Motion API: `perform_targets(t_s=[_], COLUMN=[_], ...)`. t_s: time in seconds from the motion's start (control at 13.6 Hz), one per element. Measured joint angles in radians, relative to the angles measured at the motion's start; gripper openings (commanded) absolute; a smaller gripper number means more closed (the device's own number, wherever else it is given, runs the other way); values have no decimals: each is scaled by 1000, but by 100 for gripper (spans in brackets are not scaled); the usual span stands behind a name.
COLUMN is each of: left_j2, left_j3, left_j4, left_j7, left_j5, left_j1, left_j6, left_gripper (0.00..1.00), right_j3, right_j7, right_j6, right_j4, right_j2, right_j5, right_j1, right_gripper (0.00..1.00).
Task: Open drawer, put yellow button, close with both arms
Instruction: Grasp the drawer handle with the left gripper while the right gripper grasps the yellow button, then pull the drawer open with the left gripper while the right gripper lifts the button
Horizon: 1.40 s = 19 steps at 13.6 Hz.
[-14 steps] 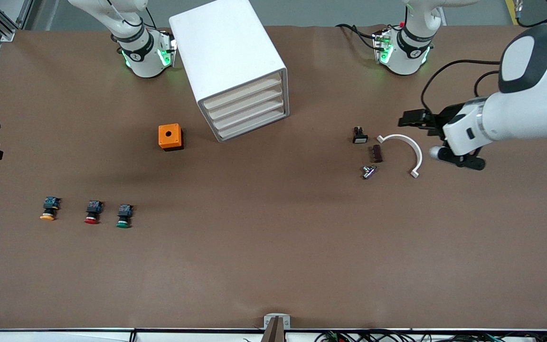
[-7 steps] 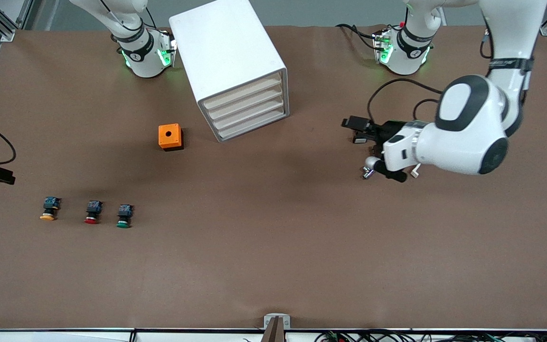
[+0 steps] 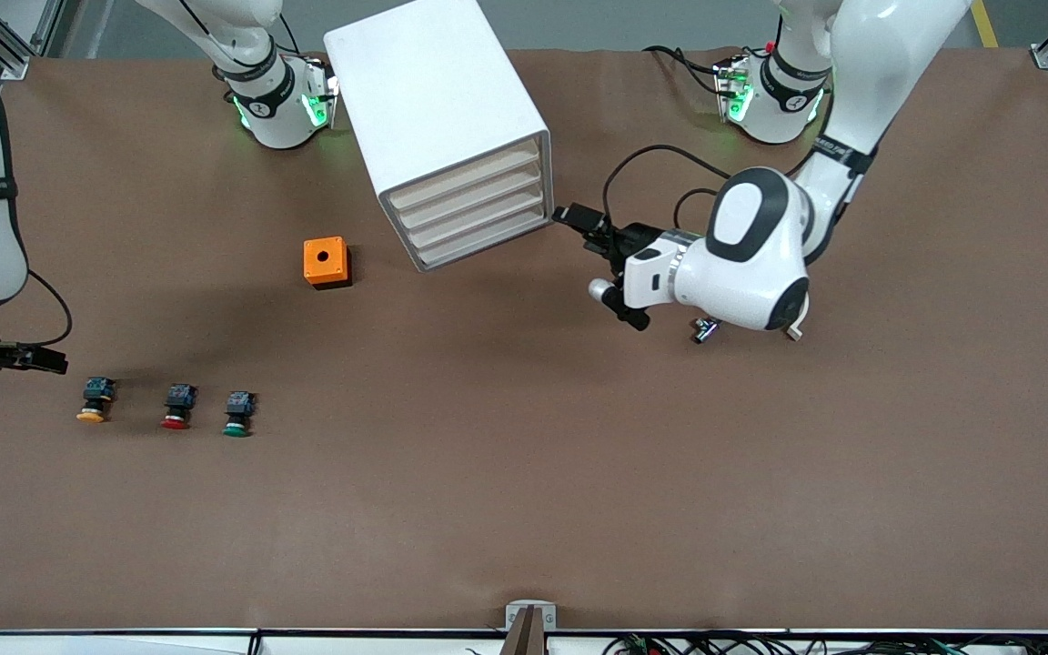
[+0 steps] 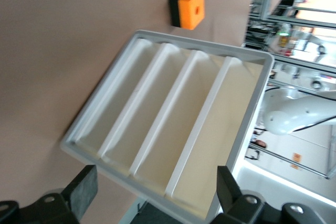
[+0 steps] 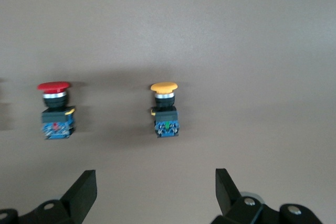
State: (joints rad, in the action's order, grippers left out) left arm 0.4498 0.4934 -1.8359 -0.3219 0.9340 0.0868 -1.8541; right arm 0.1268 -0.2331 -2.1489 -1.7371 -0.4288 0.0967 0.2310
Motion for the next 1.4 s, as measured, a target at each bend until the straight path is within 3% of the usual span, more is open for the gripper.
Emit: perform_targets(t_s=[0.29, 0.88, 1.4], left_j2=[11, 73, 97], left_j3=[2, 2, 2], left_j4=[-66, -105, -121], left_j7=[-169, -438, -544], left_j5=[185, 353, 494], left_j1=[74, 129, 211], left_j6=[-82, -114, -166], left_gripper=[100, 68, 65], right_j3=[-1, -5, -5], right_j7=[-10, -146, -151], right_j6=[-98, -275, -313], right_j4=[-74, -92, -49], right_j2=[-28, -155, -218], right_j5=[0, -16, -44], right_j1=[17, 24, 53], right_gripper=[100, 100, 100])
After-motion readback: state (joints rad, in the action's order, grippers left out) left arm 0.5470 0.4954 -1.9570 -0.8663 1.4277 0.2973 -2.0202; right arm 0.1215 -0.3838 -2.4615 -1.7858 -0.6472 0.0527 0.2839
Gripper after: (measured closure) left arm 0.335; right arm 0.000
